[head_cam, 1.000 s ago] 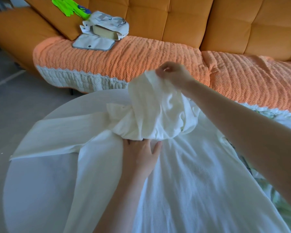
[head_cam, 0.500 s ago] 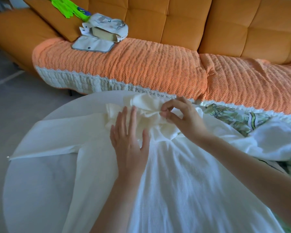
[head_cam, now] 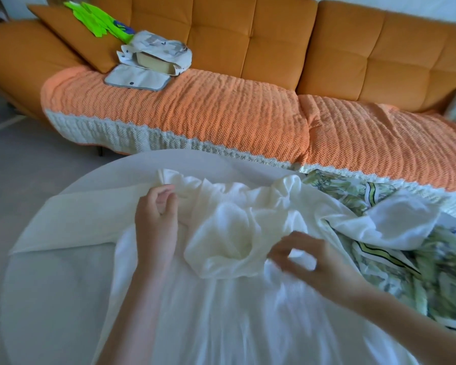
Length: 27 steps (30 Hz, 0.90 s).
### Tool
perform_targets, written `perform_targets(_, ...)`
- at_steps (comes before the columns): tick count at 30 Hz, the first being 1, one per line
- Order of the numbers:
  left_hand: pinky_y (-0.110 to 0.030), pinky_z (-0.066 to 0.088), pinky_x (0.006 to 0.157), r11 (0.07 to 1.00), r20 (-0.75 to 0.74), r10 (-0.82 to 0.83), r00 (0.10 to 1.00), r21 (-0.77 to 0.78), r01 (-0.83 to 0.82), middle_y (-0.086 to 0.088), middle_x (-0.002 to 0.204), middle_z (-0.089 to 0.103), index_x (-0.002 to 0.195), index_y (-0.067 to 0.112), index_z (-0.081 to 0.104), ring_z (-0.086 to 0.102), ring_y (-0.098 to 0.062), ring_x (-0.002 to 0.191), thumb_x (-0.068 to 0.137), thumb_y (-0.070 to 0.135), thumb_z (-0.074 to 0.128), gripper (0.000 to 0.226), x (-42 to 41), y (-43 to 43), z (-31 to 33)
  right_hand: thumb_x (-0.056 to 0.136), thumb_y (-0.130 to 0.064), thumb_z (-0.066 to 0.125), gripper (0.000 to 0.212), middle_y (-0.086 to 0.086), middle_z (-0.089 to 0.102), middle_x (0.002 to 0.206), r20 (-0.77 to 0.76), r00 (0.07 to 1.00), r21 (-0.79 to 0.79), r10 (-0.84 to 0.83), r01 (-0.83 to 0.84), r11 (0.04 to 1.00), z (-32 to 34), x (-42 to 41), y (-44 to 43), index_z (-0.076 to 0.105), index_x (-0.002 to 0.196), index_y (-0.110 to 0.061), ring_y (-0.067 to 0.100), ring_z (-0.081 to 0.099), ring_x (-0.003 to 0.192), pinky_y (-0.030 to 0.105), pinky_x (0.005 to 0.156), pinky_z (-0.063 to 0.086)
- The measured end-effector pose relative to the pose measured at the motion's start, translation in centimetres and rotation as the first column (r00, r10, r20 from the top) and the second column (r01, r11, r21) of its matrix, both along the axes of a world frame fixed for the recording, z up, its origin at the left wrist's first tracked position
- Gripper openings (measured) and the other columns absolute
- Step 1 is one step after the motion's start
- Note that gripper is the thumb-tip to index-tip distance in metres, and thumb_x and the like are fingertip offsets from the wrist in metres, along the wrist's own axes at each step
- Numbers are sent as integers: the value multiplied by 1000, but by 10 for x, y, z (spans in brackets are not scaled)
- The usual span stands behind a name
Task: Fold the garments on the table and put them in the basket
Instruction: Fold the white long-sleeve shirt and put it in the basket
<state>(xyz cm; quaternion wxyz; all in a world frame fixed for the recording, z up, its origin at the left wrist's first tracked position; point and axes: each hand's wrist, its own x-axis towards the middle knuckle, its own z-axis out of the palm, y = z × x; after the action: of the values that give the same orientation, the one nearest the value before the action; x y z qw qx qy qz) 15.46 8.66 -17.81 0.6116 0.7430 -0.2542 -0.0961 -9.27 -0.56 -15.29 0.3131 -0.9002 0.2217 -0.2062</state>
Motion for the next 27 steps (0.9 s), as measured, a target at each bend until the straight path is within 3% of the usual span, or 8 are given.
perform_targets(2, -25, 46, 80, 982, -96, -32, 995, 182, 49, -2, 98, 64, 106, 21, 51, 62, -20, 92, 83, 45, 60, 33, 12, 3, 11, 88, -21, 62, 9, -14, 67, 76, 65, 963, 131, -262, 252, 959, 12, 2, -11, 68, 82, -25, 5, 62, 72, 16, 70, 47)
perform_targets(4, -40, 54, 79, 920, -209, -69, 975, 366, 143, -6, 89, 67, 109, 25, 39, 67, -25, 80, 72, 69, 57, 60, 16, 6, 23, 85, -40, 58, 21, -5, 67, 85, -53, 884, 170, -464, 466, 868, 19, 6, -30, 62, 91, -21, 12, 63, 72, 28, 59, 53)
perform_targets(8, -28, 46, 76, 782, -335, -228, 914, 497, 377, -2, 114, 58, 132, 18, 29, 61, -21, 96, 75, 59, 64, 79, -10, 8, 33, 71, -70, 56, 73, 5, 62, 99, -433, 772, 287, -465, 607, 741, 24, 22, -34, 45, 115, -13, 24, 68, 59, 43, 65, 58)
perform_targets(11, -25, 43, 73, 784, -319, -281, 905, 469, 408, -10, 120, 59, 138, 14, 25, 59, -23, 101, 78, 36, 72, 79, -24, 15, 29, 74, -44, 73, 61, 5, 61, 107, -411, 796, 322, -444, 582, 747, 14, 30, -26, 46, 117, -8, 25, 70, 64, 46, 74, 57)
perform_targets(16, -26, 49, 37, 845, -466, -297, 834, 278, 456, -7, 82, 63, 125, 17, 34, 63, -14, 48, 86, 15, 65, 50, -36, 65, 47, 81, 6, 63, 30, 17, 64, 108, -189, 898, 693, -397, 408, 594, 33, 7, -26, 55, 109, -1, 29, 68, 84, 40, 69, 59)
perform_targets(20, -26, 48, 39, 446, -654, -419, 630, 456, 770, -11, 85, 71, 113, 10, 48, 68, -21, 55, 87, 32, 64, 38, -40, 101, 46, 80, 11, 62, 32, 19, 55, 107, -378, 892, 611, -248, 441, 658, 31, -16, -19, 54, 110, 4, 31, 62, 85, 36, 65, 59)
perform_targets(22, -22, 47, 41, 345, -630, -413, 658, 560, 753, -8, 76, 72, 98, 8, 58, 69, -18, 58, 84, 48, 61, 43, -29, 100, 48, 84, -3, 64, 28, 15, 57, 108, -364, 861, 490, -354, 500, 714, 29, -13, -27, 56, 111, 0, 25, 61, 85, 28, 57, 58)
perform_targets(27, -25, 52, 57, 629, -288, -263, 921, 673, 390, -6, 63, 71, 79, 2, 69, 67, -20, 57, 83, 65, 49, 66, 14, 58, 49, 87, -46, 56, 38, 5, 66, 82, -421, 795, 258, -437, 567, 782, 29, 22, -55, 62, 78, -9, 16, 61, 58, 25, 50, 53)
